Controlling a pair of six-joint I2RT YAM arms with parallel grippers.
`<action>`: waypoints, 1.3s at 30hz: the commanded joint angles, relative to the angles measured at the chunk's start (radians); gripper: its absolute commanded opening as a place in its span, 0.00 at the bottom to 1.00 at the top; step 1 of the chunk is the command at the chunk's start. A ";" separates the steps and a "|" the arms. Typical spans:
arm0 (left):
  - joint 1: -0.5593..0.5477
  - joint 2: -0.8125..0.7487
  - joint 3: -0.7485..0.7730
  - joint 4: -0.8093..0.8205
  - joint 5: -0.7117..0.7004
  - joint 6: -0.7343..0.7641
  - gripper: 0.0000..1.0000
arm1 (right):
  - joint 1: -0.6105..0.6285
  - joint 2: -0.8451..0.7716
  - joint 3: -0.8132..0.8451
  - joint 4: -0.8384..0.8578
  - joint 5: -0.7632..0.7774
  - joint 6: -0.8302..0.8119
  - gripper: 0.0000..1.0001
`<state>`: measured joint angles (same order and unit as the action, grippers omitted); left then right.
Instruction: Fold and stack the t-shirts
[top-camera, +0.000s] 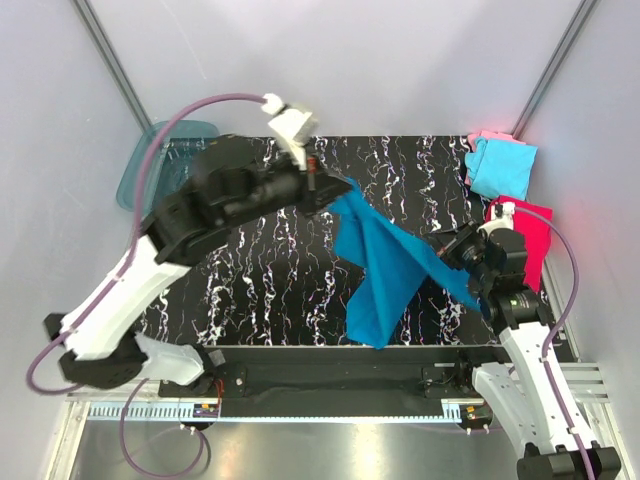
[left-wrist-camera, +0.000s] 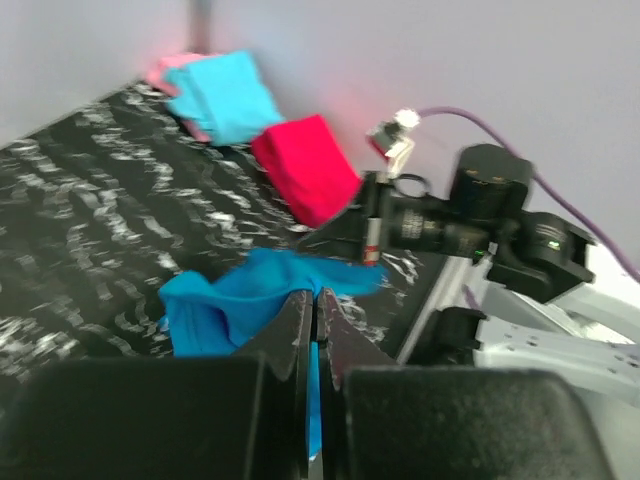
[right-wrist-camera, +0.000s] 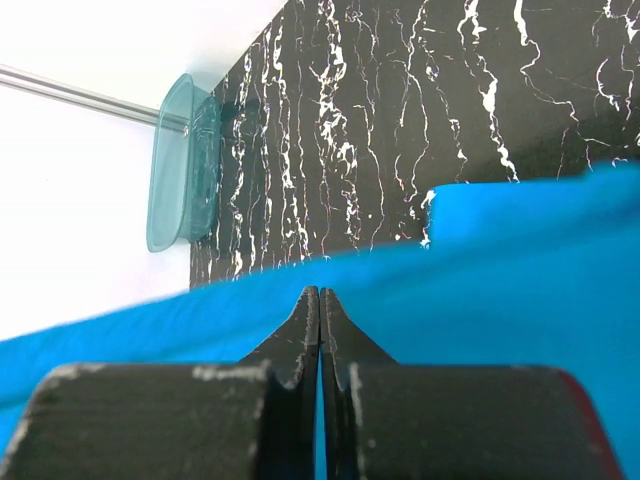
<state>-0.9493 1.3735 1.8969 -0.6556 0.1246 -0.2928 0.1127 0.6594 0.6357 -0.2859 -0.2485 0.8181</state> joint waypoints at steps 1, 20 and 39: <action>0.067 -0.141 -0.111 0.126 -0.121 0.017 0.00 | 0.010 0.008 0.038 0.063 -0.017 0.001 0.00; 0.138 -0.179 -0.624 0.267 -0.535 -0.043 0.00 | 0.090 -0.024 -0.209 0.059 -0.083 0.052 0.47; 0.653 0.192 -0.422 0.284 -0.435 -0.118 0.00 | 0.214 -0.103 -0.321 -0.079 -0.018 0.030 0.47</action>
<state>-0.3481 1.5345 1.3418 -0.4210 -0.3618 -0.4187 0.3172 0.5648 0.2951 -0.3649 -0.2924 0.8635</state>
